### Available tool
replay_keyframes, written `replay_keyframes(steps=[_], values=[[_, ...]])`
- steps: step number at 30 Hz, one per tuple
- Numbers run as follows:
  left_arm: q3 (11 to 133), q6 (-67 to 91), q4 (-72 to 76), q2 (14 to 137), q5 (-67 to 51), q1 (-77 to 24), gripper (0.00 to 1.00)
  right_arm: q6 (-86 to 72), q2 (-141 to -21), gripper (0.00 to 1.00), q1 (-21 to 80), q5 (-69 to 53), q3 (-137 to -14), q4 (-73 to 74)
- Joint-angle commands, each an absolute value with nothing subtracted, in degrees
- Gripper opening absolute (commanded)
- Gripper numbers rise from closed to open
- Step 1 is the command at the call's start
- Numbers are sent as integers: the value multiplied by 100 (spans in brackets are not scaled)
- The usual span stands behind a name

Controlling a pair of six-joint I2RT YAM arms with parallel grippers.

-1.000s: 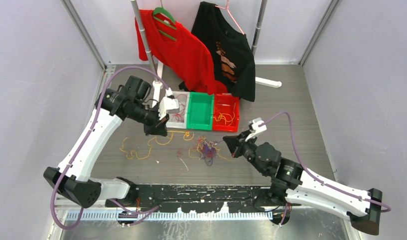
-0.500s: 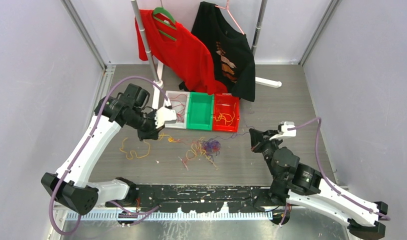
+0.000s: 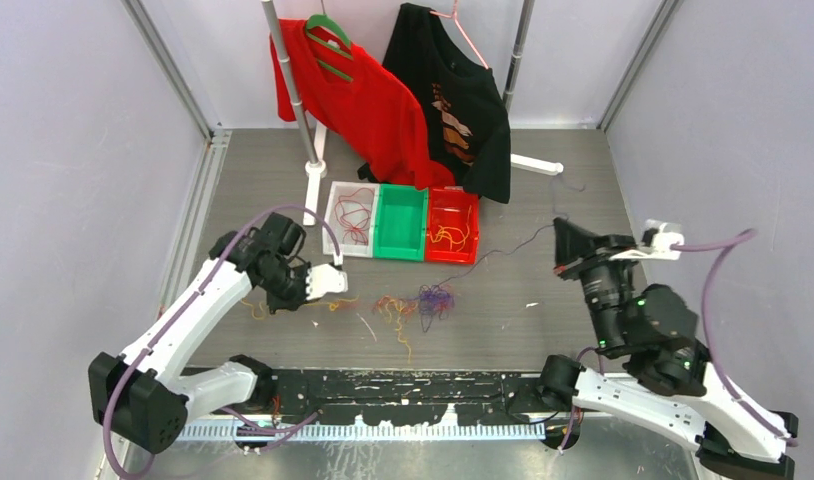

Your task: Untangle the cables

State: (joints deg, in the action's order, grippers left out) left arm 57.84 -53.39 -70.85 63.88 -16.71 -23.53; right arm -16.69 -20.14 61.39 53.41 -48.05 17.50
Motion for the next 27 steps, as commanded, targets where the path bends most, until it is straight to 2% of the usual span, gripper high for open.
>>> replay_keyframes(steps=[1, 12, 19, 23, 27], values=[[5061, -6199, -6347, 6180, -536, -2251, 0, -554, -2371, 1, 6135, 5916, -5609, 1449], [3704, -7563, -5162, 6177, 522, -1617, 0, 1859, -2115, 1, 6192, 6955, -6447, 96], [3720, -7687, -4762, 6437, 607, -1416, 0, 2524, -2186, 1, 6404, 7277, -6823, -23], [3571, -8110, -4267, 6522, 917, -1183, 0, 3666, -2376, 1, 6405, 7429, -7401, -1027], [3523, -8351, -4104, 6905, 937, -759, 0, 3769, -2542, 1, 6484, 7180, -7799, -724]])
